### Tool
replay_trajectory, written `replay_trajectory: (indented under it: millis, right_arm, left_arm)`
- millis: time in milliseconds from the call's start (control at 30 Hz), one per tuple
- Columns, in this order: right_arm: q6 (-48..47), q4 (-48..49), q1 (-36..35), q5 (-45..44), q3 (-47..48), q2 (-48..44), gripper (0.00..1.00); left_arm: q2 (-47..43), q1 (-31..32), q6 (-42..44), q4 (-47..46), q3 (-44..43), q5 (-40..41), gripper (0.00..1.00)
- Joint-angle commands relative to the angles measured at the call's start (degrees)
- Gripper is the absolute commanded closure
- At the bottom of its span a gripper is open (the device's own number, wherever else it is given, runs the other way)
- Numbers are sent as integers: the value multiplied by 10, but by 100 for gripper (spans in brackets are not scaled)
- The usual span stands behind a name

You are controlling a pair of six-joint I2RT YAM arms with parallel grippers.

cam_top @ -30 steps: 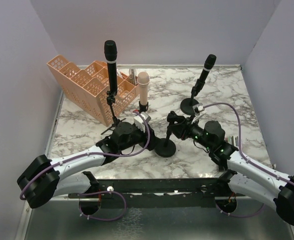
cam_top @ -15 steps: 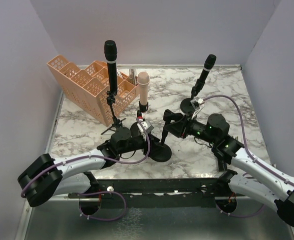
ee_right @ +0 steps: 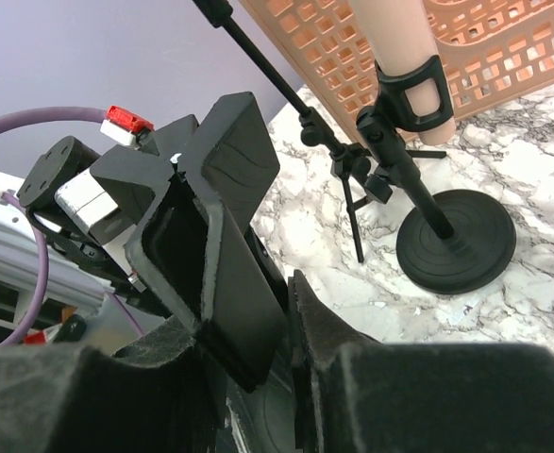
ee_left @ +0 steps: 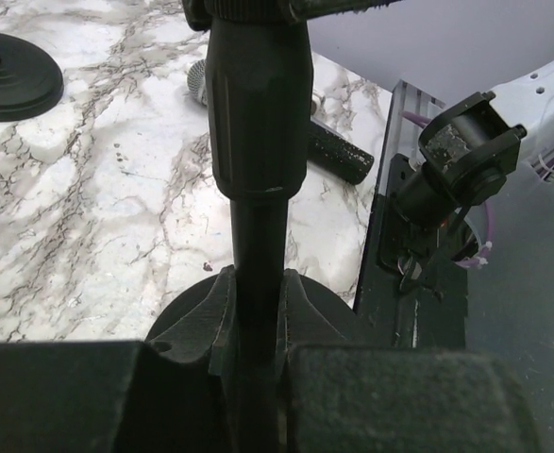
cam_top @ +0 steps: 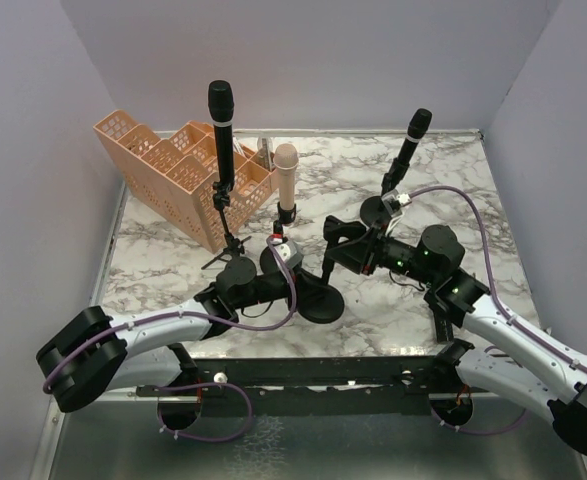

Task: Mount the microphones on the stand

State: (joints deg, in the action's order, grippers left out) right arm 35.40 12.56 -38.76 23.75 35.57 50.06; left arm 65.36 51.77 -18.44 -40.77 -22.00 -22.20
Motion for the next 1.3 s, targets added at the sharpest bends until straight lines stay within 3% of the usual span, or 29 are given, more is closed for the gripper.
replay_trajectory:
  millis: [0, 100, 267, 367, 467, 500, 633, 767, 1000, 1133, 1267]
  right_arm:
    - [34, 61, -4, 49, -19, -18, 82]
    - [32, 56, -4, 34, -23, -25, 82]
    - [30, 48, -4, 30, -20, -24, 82]
    - [31, 48, -4, 29, -21, -26, 82]
    - [30, 48, -4, 26, -21, -28, 79]
    - [28, 46, -5, 23, -21, -28, 77]
    - [4, 21, -4, -22, -27, -28, 46]
    - [-29, 13, -4, -50, -27, -20, 35]
    - [-46, -2, -4, -73, 2, 24, 33]
    - [1, -73, -4, -115, 64, 65, 33]
    - [3, -50, -4, -107, 73, 84, 33]
  left_arm:
    - [18, 1, -16, -54, -1, 25, 82]
    - [26, 1, -18, -58, -5, 25, 71]
    - [40, 1, -17, -64, -11, 12, 71]
    - [46, 1, -17, -66, -12, 4, 81]
    - [48, 1, -17, -70, -13, -1, 100]
    - [48, 1, -20, -71, -14, -1, 100]
    - [40, 1, -43, -73, -20, 53, 100]
    - [31, 1, -87, -72, -26, 115, 100]
    - [30, 1, -122, -60, -48, 160, 100]
    - [35, 1, -128, -53, -59, 164, 100]
    - [41, 1, -129, -47, -66, 165, 100]
